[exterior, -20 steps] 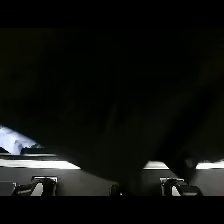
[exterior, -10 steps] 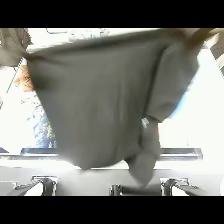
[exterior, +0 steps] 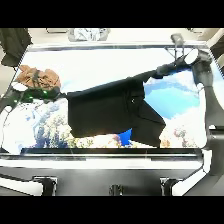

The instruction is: Fold the shirts.

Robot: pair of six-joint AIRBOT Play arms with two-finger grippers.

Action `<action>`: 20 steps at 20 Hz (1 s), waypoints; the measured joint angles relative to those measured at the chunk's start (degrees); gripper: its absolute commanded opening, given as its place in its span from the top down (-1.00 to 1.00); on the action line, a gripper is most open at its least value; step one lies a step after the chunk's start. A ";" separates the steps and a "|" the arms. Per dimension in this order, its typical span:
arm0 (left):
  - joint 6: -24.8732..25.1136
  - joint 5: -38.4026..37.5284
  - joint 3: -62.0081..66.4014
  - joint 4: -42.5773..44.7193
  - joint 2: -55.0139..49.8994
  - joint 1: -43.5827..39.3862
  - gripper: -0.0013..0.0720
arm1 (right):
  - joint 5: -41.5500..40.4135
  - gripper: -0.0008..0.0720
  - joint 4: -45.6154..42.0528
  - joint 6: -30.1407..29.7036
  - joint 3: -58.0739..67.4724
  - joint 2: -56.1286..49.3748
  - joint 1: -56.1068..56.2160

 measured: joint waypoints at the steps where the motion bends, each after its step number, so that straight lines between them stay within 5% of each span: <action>1: 0.04 -0.31 0.20 -0.15 -1.01 -0.44 -0.09 | 0.02 0.02 1.16 0.20 0.04 -0.81 0.00; 2: 0.02 -1.18 0.96 -0.35 -1.75 -0.57 -0.53 | 0.48 -0.65 2.10 0.17 0.07 -1.18 -0.13; 3: 0.02 -2.67 2.19 -0.42 -2.29 -0.35 -0.52 | 1.44 -0.90 2.49 -0.59 0.07 -1.16 -0.46; 11: 0.44 -25.57 2.03 6.32 2.49 5.09 -0.48 | 28.98 -0.71 -7.21 -10.82 -2.58 5.46 -13.84; 13: 2.05 -25.40 -6.67 6.80 6.49 4.85 -0.48 | 35.30 -0.72 -7.41 -12.15 -7.56 8.41 -16.83; 20: 6.16 -16.76 -25.70 1.68 12.20 -1.77 -0.47 | 34.51 -0.91 -7.41 -15.30 -23.69 16.06 -19.63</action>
